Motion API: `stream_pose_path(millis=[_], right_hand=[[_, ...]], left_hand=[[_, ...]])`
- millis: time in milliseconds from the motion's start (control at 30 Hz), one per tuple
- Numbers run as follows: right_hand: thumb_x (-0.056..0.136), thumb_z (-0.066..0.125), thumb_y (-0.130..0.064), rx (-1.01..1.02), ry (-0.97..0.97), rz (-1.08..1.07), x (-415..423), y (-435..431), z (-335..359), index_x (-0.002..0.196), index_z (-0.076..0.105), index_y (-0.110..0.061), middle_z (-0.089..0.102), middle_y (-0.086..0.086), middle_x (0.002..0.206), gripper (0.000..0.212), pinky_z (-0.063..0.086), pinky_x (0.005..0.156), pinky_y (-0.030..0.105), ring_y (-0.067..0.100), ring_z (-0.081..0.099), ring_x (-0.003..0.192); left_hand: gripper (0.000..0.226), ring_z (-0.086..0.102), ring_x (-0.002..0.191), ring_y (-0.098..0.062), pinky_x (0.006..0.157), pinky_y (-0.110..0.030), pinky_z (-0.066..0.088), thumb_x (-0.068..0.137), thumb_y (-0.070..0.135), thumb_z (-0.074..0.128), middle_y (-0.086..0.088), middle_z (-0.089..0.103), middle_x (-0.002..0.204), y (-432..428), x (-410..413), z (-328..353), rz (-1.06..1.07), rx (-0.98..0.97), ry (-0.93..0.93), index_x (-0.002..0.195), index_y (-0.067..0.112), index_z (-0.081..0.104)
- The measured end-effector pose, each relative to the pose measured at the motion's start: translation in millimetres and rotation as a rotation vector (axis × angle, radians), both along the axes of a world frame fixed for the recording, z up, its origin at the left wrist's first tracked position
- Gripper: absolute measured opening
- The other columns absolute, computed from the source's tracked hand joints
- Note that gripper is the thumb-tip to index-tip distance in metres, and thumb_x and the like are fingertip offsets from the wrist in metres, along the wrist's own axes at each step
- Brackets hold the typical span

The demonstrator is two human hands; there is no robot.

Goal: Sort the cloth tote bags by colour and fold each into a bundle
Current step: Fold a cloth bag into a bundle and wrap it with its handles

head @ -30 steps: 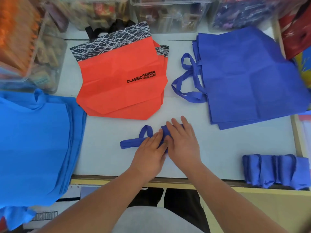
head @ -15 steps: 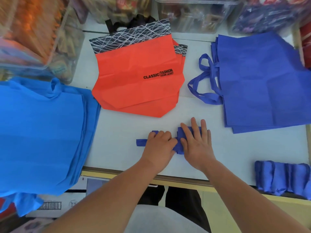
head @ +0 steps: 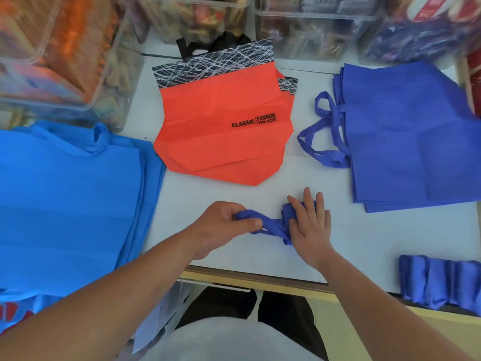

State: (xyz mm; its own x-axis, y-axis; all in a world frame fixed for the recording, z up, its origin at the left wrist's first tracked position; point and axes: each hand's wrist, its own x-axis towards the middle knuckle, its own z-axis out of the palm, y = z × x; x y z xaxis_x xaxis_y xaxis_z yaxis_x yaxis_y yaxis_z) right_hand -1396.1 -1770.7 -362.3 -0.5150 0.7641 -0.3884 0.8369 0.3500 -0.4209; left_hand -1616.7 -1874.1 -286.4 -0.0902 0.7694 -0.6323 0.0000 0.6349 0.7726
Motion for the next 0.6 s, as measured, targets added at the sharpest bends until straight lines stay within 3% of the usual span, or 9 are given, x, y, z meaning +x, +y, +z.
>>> stream_pose_path(millis=[67,133,233,367,500,600], right_hand=[[0.090,0.008,-0.048,-0.015,0.036,-0.045,-1.6,-0.2,2.0,0.156,0.028,-0.031,-0.005,-0.004,0.170,0.071,0.000,0.122,0.052,0.021,-0.017,0.154],[0.087,0.004,-0.054,-0.042,0.058,-0.074,-2.6,-1.8,2.9,0.156,0.027,-0.032,-0.006,-0.005,0.170,0.076,0.001,0.123,0.054,0.018,-0.018,0.154],[0.088,0.010,-0.073,-0.068,0.035,-0.067,-5.1,-7.2,4.9,0.155,0.026,-0.038,-0.010,-0.009,0.169,0.078,-0.002,0.124,0.054,0.014,-0.023,0.152],[0.076,0.020,-0.095,-0.021,-0.023,-0.030,-9.5,-17.0,8.3,0.148,0.028,-0.040,-0.010,-0.009,0.168,0.092,-0.003,0.122,0.052,0.015,-0.023,0.152],[0.083,0.023,-0.089,0.022,-0.096,-0.040,-15.9,-25.7,6.3,0.146,0.030,-0.040,-0.009,-0.007,0.169,0.080,-0.002,0.122,0.055,0.019,-0.022,0.153],[0.095,0.029,-0.074,0.061,-0.158,-0.043,-18.9,-30.0,0.5,0.149,0.029,-0.040,-0.009,-0.005,0.169,0.064,-0.005,0.123,0.057,0.021,-0.023,0.153]], left_hand=[[0.022,0.070,0.096,-0.015,0.102,-0.034,0.046,0.092,0.028,0.071,-0.009,0.077,0.094,2.1,-0.4,9.3,0.122,-0.013,-0.082,0.090,0.006,0.076],[0.022,0.074,0.089,-0.019,0.103,-0.041,0.052,0.098,0.023,0.065,-0.009,0.073,0.080,5.8,8.2,10.3,0.262,-0.019,-0.087,0.086,0.004,0.069],[0.027,0.072,0.067,-0.019,0.088,-0.048,0.060,0.102,0.030,0.059,0.000,0.059,0.061,12.2,23.1,-3.1,0.376,-0.104,0.058,0.092,0.005,0.061],[0.030,0.069,0.058,-0.020,0.066,-0.044,0.064,0.106,0.038,0.046,-0.005,0.061,0.078,20.6,35.5,-20.2,0.393,-0.285,0.178,0.100,0.010,0.055],[0.035,0.075,0.068,-0.031,0.065,-0.046,0.064,0.106,0.044,0.040,-0.011,0.070,0.073,25.1,37.4,-32.9,0.310,-0.485,0.291,0.109,0.013,0.056],[0.037,0.075,0.066,-0.028,0.064,-0.046,0.064,0.102,0.046,0.049,-0.011,0.072,0.074,24.3,30.6,-39.9,0.314,-0.504,0.232,0.108,0.011,0.059]])
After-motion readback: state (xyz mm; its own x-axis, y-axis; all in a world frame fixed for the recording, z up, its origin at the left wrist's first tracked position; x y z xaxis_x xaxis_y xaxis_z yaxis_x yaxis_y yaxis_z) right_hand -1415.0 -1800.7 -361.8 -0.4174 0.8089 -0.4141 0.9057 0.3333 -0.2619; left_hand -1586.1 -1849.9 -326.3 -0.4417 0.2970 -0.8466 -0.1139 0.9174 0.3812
